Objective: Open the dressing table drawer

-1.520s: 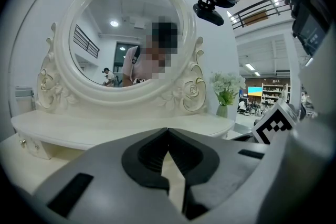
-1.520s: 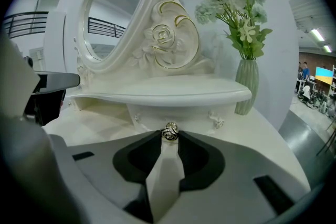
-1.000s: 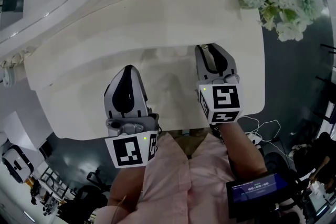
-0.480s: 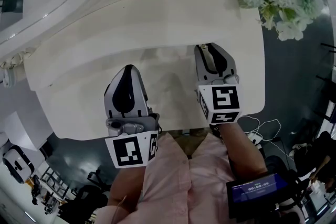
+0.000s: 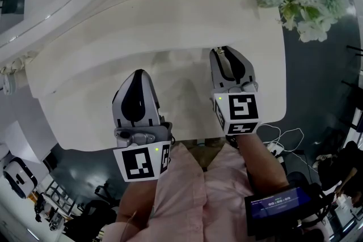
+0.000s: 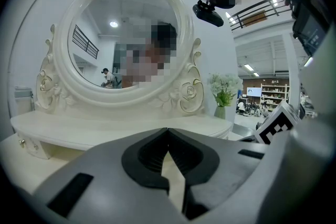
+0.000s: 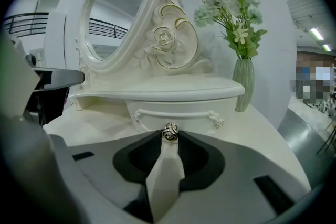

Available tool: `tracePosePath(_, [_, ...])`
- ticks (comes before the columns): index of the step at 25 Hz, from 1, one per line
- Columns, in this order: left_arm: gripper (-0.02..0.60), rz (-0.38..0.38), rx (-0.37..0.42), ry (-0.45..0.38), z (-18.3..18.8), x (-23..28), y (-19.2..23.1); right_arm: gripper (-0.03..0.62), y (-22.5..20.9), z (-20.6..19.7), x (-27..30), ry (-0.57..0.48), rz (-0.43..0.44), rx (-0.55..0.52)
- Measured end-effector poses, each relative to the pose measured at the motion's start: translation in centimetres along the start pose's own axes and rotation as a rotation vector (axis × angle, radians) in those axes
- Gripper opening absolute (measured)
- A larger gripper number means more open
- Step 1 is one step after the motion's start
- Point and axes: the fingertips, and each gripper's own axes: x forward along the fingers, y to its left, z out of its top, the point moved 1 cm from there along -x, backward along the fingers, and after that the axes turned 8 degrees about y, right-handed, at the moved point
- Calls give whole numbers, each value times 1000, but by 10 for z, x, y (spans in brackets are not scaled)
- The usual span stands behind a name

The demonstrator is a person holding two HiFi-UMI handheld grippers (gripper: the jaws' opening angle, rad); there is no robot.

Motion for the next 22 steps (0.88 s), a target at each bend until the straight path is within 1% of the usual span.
tracePosePath(22, [21, -9, 3, -13, 3, -2, -7, 110, 1, -5, -5, -2, 5, 1])
